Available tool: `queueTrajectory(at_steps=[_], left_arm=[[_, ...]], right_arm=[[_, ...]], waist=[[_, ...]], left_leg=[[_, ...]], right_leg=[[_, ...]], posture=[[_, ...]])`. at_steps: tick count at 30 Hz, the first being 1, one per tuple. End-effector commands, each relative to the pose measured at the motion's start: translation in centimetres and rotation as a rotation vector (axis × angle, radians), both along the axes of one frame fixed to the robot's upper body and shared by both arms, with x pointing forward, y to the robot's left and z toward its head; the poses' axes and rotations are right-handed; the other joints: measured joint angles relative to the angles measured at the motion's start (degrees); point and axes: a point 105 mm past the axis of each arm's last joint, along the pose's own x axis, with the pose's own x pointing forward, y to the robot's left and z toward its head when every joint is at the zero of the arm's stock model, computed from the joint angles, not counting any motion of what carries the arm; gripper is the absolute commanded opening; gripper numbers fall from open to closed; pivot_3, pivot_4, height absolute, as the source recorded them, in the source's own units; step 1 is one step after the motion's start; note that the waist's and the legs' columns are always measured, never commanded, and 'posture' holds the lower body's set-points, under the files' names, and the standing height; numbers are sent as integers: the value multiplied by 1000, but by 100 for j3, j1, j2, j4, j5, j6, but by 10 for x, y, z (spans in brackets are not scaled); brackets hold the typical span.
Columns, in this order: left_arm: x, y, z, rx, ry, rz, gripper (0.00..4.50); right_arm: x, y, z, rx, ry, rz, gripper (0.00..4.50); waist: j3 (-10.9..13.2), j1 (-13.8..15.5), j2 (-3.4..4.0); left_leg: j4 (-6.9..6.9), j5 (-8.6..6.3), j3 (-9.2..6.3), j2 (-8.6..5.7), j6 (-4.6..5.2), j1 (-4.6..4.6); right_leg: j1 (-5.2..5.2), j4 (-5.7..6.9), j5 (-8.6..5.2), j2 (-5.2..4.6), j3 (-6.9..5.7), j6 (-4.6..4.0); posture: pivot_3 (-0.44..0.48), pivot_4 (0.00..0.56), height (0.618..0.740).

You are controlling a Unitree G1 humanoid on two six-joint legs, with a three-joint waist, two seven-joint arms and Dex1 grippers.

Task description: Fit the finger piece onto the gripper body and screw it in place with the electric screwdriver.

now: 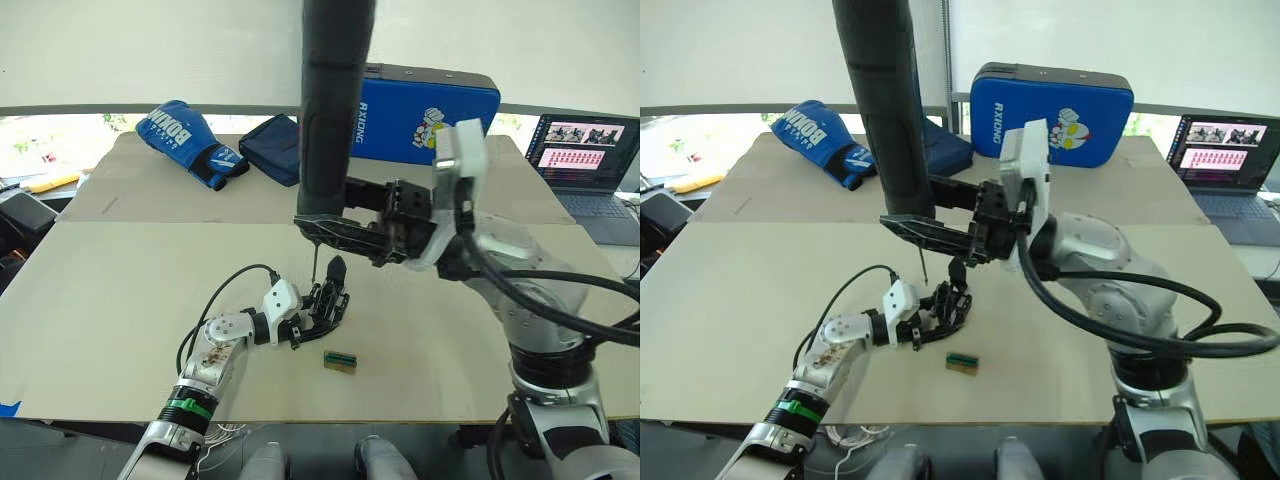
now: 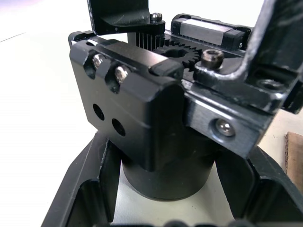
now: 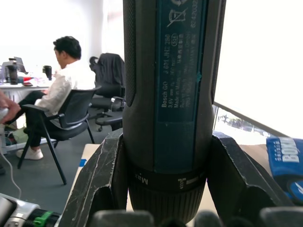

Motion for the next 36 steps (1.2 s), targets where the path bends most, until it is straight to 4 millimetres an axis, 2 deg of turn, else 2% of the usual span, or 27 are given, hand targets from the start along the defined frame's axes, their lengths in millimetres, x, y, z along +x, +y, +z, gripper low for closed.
queueTrajectory(at_steps=[1, 15, 36], left_arm=[[-6, -2, -10, 20, 38, -11, 2317], [-7, -4, -11, 22, 48, -15, 2317], [-7, -3, -14, 28, 60, -13, 2317]], right_arm=[[-5, 0, 3, 22, -71, 7, 1905], [4, 7, -30, -13, -55, -9, 1905], [-3, 11, -28, -33, -39, 39, 1905]], waist=[[0, -1, 0], [0, -6, 1], [0, -6, 1]], left_leg=[[0, 0, 0, 0, 0, 0], [-1, 0, 1, -1, 0, 1], [-1, 0, -1, -1, 0, 2]], right_leg=[[-1, 0, 0, 0, 0, 0], [0, 1, 0, 0, 0, 0], [1, 2, 0, 1, -1, 0]], posture=[[0, 150, 740], [0, 150, 740], [0, 150, 740]])
